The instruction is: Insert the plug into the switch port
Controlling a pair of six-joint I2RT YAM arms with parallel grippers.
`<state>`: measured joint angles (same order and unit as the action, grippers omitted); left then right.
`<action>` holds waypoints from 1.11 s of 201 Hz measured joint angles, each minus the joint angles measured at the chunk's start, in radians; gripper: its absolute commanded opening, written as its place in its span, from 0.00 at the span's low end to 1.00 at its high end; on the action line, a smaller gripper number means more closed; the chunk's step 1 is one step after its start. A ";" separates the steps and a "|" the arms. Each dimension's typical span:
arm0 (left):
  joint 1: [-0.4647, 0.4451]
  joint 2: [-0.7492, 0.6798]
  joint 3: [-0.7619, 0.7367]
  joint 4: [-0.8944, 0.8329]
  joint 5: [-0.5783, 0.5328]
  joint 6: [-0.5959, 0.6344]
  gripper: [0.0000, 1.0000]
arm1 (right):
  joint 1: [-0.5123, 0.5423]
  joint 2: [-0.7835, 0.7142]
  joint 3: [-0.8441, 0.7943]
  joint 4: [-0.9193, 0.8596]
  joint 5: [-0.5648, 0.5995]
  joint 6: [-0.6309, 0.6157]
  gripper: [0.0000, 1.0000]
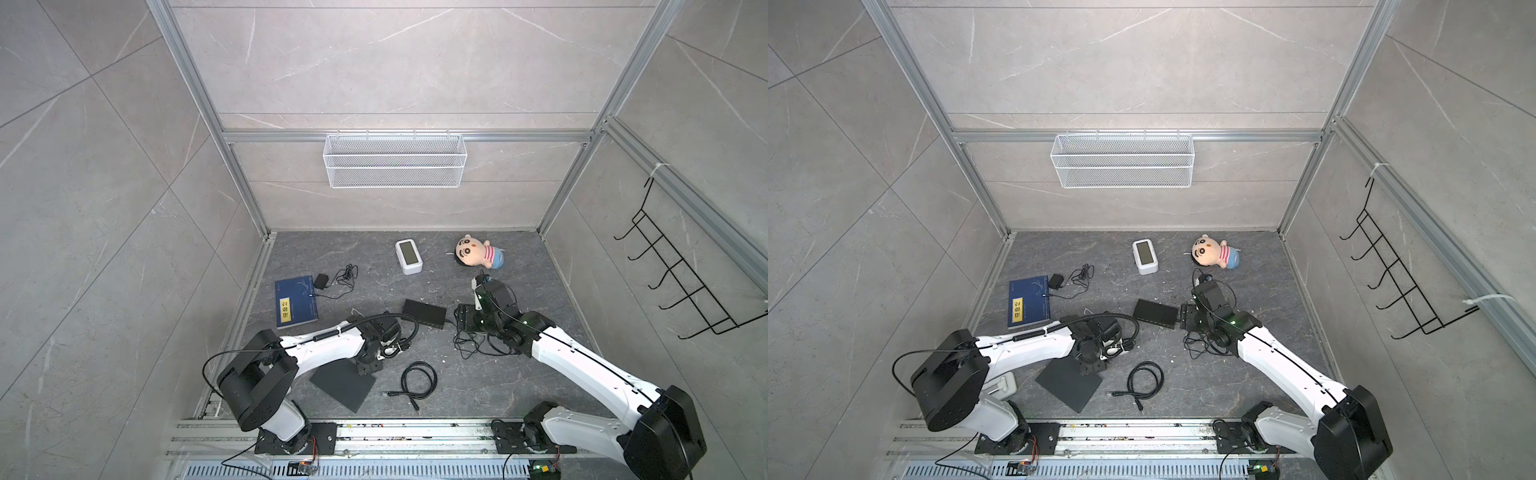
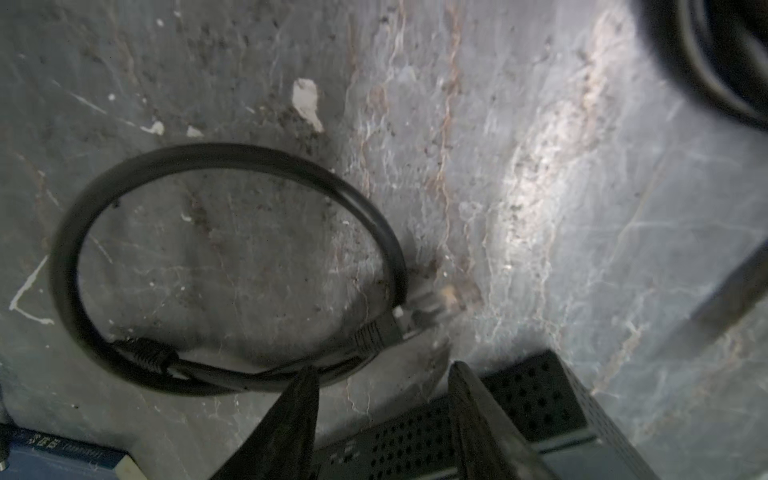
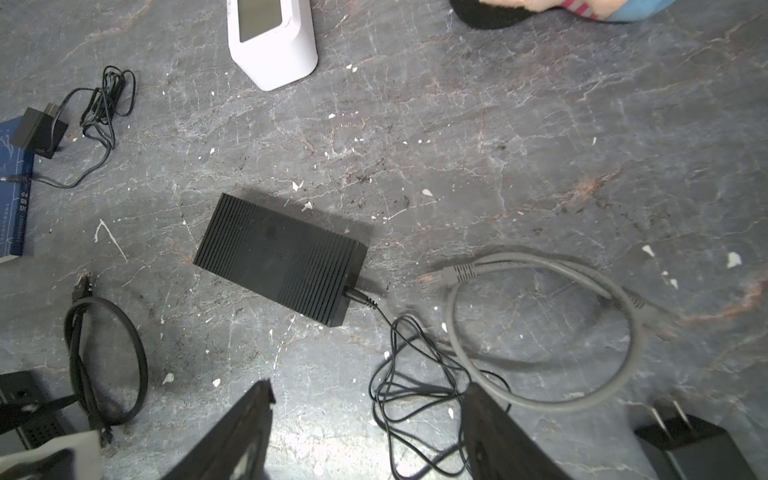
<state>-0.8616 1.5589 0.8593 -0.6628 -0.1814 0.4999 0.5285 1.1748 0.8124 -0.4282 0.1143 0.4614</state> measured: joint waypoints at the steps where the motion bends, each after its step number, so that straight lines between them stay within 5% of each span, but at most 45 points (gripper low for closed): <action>1: 0.000 0.001 0.000 0.001 0.000 0.001 0.51 | 0.000 0.000 0.000 0.000 0.000 0.000 0.74; 96: 0.103 0.045 0.016 0.109 0.133 0.074 0.06 | -0.001 -0.001 -0.001 -0.015 -0.095 -0.001 0.73; 137: 0.184 0.076 0.072 0.146 0.220 0.100 0.03 | -0.005 -0.001 -0.026 0.037 -0.260 -0.003 0.70; 184: 0.251 0.084 0.266 0.139 0.436 0.111 0.05 | -0.005 0.012 -0.148 0.306 -0.522 0.093 0.54; 223: 0.272 0.138 0.356 0.105 0.618 0.111 0.06 | -0.005 0.085 -0.177 0.528 -0.613 0.138 0.47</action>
<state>-0.5896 1.6966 1.2148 -0.5579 0.4370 0.6106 0.5232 1.2598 0.6357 0.0994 -0.4988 0.5995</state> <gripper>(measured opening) 0.110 0.491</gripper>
